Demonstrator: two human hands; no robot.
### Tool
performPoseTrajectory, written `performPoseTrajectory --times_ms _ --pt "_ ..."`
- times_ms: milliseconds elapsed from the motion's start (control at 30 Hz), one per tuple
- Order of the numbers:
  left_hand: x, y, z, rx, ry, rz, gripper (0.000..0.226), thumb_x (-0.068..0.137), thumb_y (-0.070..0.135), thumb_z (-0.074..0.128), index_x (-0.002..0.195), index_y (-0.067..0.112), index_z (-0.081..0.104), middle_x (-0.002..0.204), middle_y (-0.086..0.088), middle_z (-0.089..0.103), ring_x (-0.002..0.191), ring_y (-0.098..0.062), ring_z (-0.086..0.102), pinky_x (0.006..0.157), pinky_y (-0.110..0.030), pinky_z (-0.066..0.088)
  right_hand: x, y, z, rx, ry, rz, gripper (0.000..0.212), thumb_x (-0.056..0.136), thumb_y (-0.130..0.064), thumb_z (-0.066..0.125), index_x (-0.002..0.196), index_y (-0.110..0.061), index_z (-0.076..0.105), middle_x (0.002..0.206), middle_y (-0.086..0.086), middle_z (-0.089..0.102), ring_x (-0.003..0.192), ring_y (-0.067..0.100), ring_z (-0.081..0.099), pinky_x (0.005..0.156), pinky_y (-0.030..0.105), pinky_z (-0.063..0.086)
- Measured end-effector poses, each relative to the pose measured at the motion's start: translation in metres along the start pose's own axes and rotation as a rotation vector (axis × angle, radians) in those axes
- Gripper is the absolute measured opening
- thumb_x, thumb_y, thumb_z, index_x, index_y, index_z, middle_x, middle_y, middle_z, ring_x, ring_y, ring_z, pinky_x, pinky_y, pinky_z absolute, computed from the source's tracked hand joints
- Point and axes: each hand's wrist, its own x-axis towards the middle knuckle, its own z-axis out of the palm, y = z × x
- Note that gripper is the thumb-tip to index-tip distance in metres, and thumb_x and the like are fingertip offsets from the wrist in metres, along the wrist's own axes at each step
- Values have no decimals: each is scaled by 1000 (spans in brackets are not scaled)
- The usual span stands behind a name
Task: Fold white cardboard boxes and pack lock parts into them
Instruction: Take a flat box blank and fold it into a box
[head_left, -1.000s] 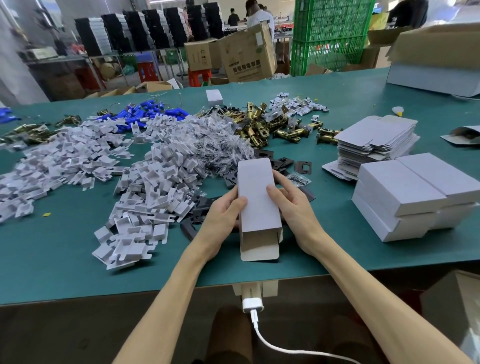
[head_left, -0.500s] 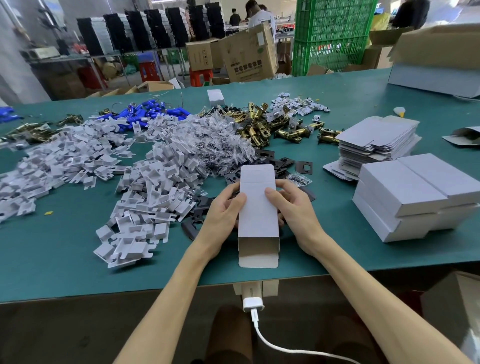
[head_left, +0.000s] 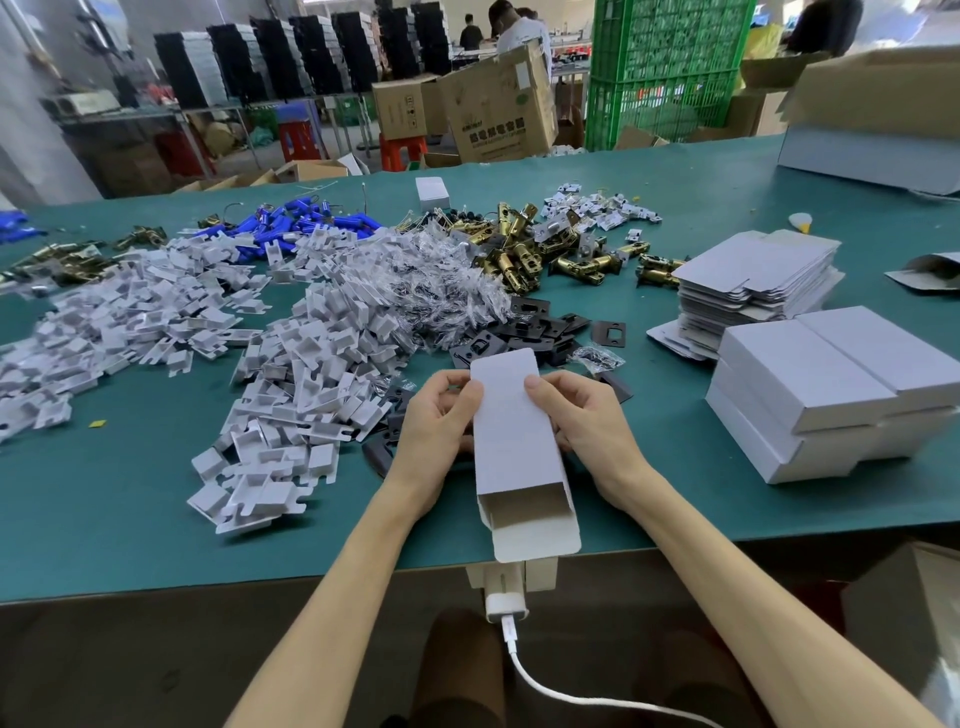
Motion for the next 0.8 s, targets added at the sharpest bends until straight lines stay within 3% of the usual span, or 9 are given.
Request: performPoseTrajectory --times_ms 100,200,333,400,533,800 --pt "0 -1 -2 -51 -10 35 27 106 22 60 130 22 49 84 -6 77 68 -15 73 52 -25 55 0 -1 2 -10 25 6 24 97 -34 69 105 -11 70 82 -2 74 62 3 62 49 13 40" --pt "1 -1 -3 -24 -71 85 35 107 22 58 140 31 54 87 -13 73 76 -21 71 57 -31 57 -1 -3 2 1 39 11 27 97 -32 69 109 -9 63 74 -4 71 55 1 59 47 14 40" --pt "1 0 -1 40 -71 82 28 107 21 56 133 25 69 106 -26 71 83 -22 67 63 -33 59 -2 -5 1 6 56 20 31 97 -32 69 108 -5 58 80 14 71 62 12 64 49 19 43" --pt "0 2 1 30 -79 67 30 106 19 59 134 23 68 101 -25 69 87 -22 68 68 -36 62 -1 -4 1 14 62 21 31 97 -32 68 108 -5 59 91 20 74 71 19 68 54 25 48" --pt "-2 5 1 -4 -107 62 36 101 16 66 137 20 66 99 -9 71 94 -20 71 77 -38 64 -3 -7 0 55 71 37 32 97 -33 68 111 -6 59 91 18 75 75 24 72 63 36 53" --pt "-2 4 1 -14 -84 49 34 100 15 68 133 22 69 110 -15 75 96 -20 70 85 -42 64 -3 -5 -1 32 61 32 29 97 -34 68 109 -9 59 89 16 76 75 24 73 63 34 53"
